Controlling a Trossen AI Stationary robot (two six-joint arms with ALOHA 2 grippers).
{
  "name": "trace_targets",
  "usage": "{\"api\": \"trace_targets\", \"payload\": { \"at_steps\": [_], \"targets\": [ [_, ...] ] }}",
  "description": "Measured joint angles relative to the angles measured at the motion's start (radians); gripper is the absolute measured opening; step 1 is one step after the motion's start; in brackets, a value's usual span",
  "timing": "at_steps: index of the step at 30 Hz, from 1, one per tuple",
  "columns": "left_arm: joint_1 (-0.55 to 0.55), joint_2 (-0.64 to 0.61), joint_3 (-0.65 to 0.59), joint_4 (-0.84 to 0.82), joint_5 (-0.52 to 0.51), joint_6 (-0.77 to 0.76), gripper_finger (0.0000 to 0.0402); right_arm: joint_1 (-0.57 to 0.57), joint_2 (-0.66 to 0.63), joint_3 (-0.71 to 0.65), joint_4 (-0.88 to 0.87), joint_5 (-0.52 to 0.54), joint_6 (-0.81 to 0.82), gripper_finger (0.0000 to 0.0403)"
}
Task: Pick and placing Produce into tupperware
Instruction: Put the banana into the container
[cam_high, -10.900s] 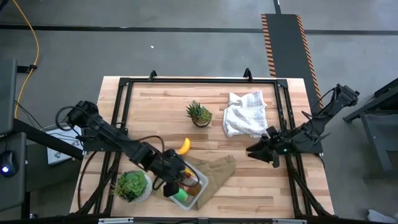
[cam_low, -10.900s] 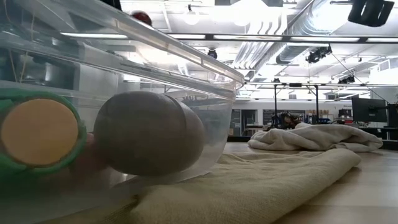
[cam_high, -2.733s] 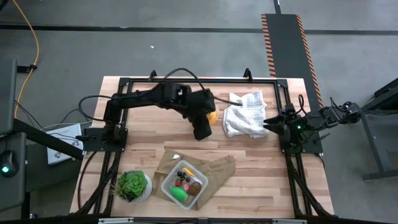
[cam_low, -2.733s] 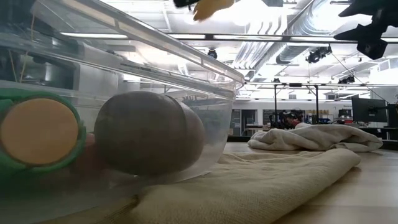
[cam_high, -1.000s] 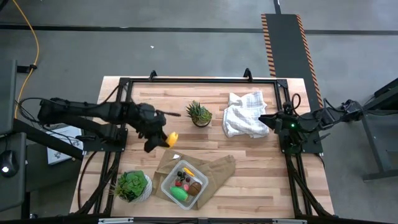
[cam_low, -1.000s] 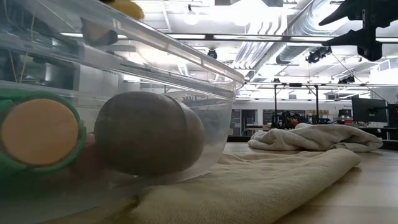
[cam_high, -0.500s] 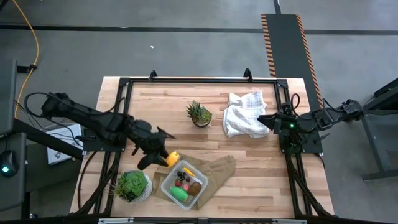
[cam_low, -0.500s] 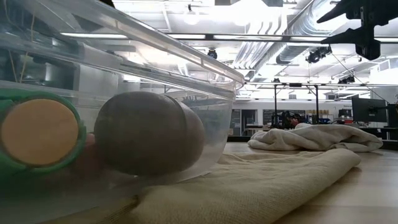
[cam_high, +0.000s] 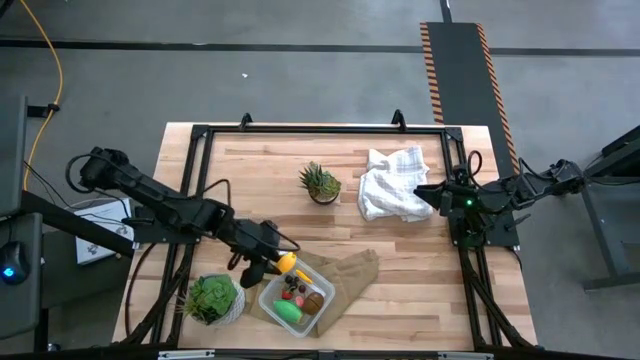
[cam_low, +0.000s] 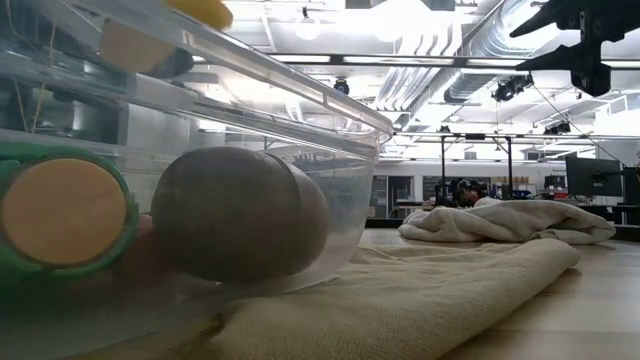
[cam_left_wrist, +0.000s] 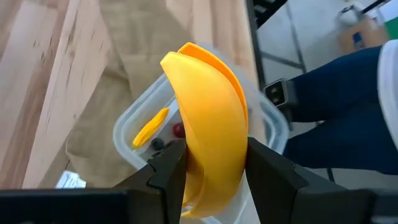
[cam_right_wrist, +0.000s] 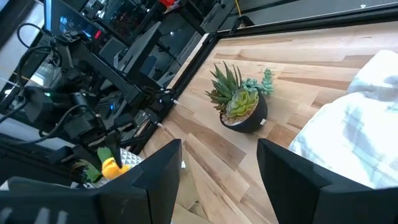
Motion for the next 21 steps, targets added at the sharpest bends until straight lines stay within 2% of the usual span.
{"api": "trace_targets", "payload": {
  "at_steps": [8, 21],
  "targets": [
    [-0.004, 0.104, 0.042, 0.058, 0.003, -0.023, 0.0138, 0.0, 0.0, 0.0, -0.003, -0.037, -0.029, 0.0202],
    [-0.059, 0.286, 0.231, -0.152, -0.001, 0.001, 0.0138, 0.0, 0.0, 0.0, -0.011, -0.142, -0.08, 0.0202]
  ]
}}
